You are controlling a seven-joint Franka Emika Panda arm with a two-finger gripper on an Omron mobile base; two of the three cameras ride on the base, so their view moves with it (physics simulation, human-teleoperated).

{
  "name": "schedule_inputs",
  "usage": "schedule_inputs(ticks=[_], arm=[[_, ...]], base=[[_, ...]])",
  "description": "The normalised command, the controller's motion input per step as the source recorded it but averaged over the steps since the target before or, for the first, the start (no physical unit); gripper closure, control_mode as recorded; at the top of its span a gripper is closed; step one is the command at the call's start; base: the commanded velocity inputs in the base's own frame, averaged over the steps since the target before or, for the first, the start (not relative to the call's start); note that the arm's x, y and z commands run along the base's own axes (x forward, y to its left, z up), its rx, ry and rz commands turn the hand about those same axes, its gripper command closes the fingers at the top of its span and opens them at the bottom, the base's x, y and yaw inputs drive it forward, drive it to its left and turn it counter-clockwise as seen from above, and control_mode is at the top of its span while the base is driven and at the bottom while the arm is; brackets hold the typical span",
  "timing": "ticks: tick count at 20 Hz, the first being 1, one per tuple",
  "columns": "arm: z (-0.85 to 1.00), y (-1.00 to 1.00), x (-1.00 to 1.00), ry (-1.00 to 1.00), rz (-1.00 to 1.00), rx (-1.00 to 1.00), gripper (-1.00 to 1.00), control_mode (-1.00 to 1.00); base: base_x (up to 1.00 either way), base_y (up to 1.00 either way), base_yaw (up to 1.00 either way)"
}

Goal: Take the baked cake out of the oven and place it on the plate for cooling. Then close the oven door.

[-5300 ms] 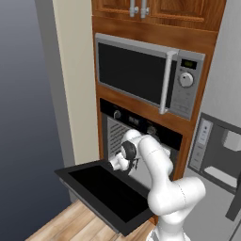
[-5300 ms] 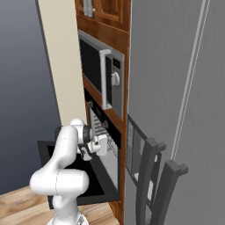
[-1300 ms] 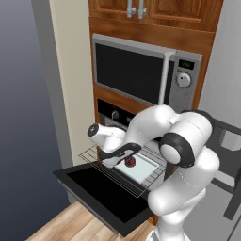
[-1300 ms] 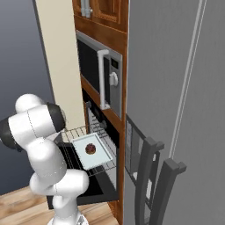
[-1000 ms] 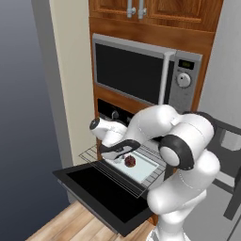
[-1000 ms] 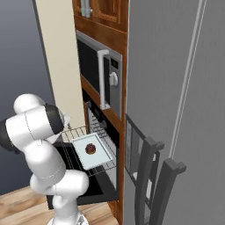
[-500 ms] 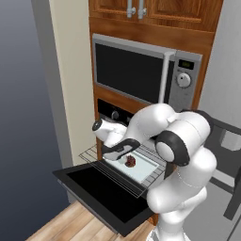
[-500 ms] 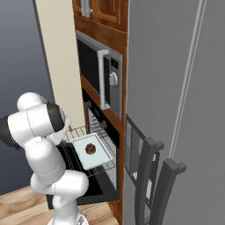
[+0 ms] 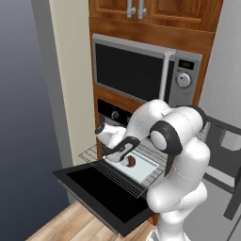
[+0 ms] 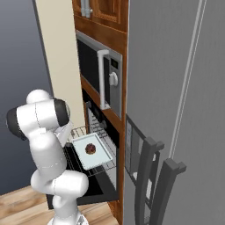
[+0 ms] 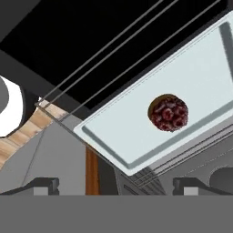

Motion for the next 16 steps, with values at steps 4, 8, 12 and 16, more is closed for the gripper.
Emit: schedule_inputs(ticks=[4, 8, 12, 16], arm=[[-0.24, -0.09, 0.23, 0.06, 0.02, 0.0, -1.0, -1.0], [-0.12, -0.12, 0.27, 0.11, 0.0, -0.01, -1.0, -1.0], [-0.17, -0.18, 0.19, 0.1, 0.0, -0.03, -1.0, -1.0], [-0.2, -0.24, 0.12, 0.05, 0.0, -0.07, -1.0, -1.0]], base=[[0.0, 0.0, 0.0], [0.0, 0.0, 0.0], [0.0, 0.0, 0.0], [0.0, 0.0, 0.0]])
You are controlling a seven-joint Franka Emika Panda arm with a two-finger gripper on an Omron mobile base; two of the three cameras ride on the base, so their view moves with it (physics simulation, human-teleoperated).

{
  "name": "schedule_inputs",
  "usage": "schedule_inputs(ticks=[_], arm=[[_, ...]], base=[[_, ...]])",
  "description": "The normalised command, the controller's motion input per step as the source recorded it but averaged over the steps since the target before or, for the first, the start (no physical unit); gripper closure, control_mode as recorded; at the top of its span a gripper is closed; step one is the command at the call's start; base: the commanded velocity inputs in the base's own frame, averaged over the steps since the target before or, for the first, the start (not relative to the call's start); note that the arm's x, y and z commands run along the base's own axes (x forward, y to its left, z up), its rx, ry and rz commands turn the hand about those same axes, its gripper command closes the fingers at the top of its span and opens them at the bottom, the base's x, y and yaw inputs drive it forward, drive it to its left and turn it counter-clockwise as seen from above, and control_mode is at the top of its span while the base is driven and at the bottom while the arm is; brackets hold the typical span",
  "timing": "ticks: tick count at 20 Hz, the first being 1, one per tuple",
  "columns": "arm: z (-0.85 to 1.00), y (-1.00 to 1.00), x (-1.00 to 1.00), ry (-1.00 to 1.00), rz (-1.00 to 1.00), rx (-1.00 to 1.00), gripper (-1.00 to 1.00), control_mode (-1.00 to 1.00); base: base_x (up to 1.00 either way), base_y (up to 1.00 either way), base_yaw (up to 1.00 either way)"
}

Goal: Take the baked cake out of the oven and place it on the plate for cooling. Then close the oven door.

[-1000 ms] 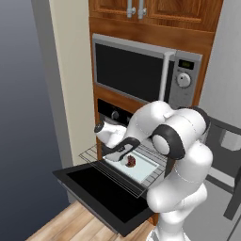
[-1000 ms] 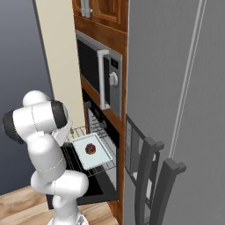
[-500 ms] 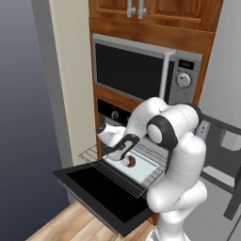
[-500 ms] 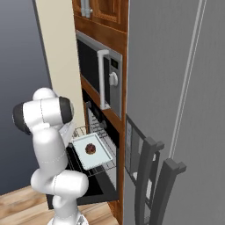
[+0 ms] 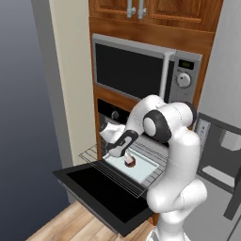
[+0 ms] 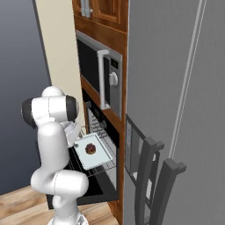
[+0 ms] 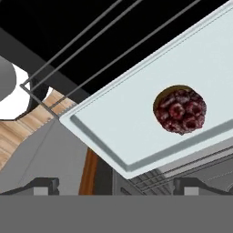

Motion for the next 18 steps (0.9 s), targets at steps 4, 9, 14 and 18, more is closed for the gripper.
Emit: schedule_inputs(ticks=[4, 9, 14, 18], arm=[[-0.24, -0.06, 0.15, 0.01, 0.01, -0.04, -1.0, -1.0], [-0.26, 0.0, 0.22, 0.04, 0.03, 0.0, -1.0, -1.0], [-0.26, 0.0, 0.28, 0.04, 0.03, 0.0, -1.0, -1.0], [-0.3, 0.0, 0.33, 0.05, 0.03, 0.0, -1.0, -1.0]], base=[[0.0, 0.0, 0.0], [0.0, 0.0, 0.0], [0.0, 0.0, 0.0], [0.0, 0.0, 0.0]])
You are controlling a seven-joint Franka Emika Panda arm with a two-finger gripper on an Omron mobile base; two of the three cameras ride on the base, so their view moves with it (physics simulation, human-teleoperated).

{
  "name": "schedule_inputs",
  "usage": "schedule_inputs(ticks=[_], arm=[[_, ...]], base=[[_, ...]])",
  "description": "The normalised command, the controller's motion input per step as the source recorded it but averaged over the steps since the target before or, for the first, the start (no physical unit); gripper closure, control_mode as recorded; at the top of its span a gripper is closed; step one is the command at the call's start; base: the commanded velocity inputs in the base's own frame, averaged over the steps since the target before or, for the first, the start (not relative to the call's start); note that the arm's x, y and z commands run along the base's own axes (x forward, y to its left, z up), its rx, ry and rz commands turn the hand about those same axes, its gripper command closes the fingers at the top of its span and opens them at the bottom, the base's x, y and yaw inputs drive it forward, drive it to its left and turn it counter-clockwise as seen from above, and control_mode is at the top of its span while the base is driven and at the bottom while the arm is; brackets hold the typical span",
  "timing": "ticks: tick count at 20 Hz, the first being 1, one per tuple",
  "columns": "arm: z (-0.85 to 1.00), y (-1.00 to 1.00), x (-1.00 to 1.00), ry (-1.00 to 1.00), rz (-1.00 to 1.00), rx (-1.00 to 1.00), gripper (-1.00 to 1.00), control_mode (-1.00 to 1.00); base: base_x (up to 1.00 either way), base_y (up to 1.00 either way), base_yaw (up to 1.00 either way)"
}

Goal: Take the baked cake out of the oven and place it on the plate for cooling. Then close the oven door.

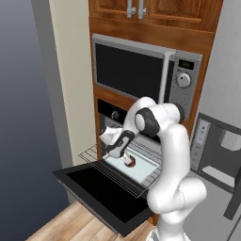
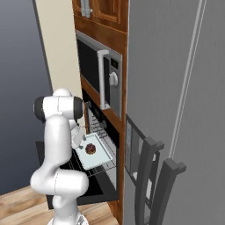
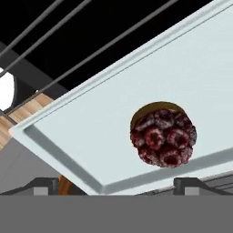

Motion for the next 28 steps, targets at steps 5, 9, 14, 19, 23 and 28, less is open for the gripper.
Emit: schedule_inputs(ticks=[5, 9, 14, 19, 23, 28], arm=[[-0.27, 0.0, 0.3, 0.05, 0.03, 0.0, -1.0, -1.0], [-0.24, -0.04, 0.21, 0.04, 0.03, 0.0, -1.0, -1.0], [-0.21, -0.05, 0.16, 0.02, 0.02, 0.0, -1.0, -1.0], [-0.12, -0.14, 0.01, 0.0, 0.02, 0.0, -1.0, -1.0], [-0.11, -0.28, 0.0, 0.0, 0.02, 0.0, -1.0, -1.0], [-0.16, -0.21, 0.0, 0.0, 0.02, 0.0, -1.0, -1.0]], base=[[0.0, 0.0, 0.0], [0.0, 0.0, 0.0], [0.0, 0.0, 0.0], [0.0, 0.0, 0.0], [0.0, 0.0, 0.0], [0.0, 0.0, 0.0]])
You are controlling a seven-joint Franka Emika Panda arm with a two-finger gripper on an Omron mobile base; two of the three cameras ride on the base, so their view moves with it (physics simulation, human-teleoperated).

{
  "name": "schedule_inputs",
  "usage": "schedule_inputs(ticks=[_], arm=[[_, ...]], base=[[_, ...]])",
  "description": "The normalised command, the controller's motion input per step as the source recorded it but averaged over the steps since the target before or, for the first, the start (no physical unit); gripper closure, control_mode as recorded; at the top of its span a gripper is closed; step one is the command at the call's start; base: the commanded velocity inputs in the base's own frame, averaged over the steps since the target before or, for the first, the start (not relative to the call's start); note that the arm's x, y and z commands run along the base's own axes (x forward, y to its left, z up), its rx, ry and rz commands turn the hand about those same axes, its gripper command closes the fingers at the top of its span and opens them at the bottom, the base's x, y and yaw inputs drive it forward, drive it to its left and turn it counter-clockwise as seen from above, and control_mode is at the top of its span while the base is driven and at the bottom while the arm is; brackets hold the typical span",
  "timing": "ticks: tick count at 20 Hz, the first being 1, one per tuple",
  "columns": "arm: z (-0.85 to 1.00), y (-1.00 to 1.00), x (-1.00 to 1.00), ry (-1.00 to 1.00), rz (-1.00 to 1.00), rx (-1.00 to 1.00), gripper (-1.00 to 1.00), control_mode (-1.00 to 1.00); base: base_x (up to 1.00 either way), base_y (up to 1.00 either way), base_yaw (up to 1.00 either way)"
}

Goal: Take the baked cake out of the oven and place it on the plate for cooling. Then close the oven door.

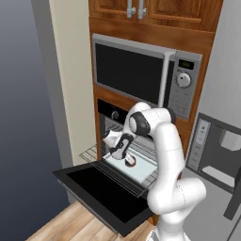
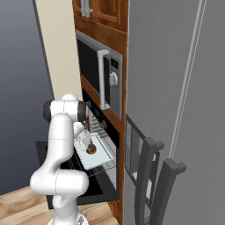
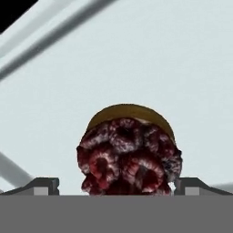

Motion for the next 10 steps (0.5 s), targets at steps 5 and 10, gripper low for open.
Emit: schedule_inputs(ticks=[5, 10], arm=[[-0.29, -0.04, 0.0, 0.01, 0.04, 0.0, -1.0, -1.0], [-0.39, 0.0, -0.04, 0.05, 0.05, 0.0, 1.0, -1.0]], base=[[0.0, 0.0, 0.0], [0.0, 0.0, 0.0]])
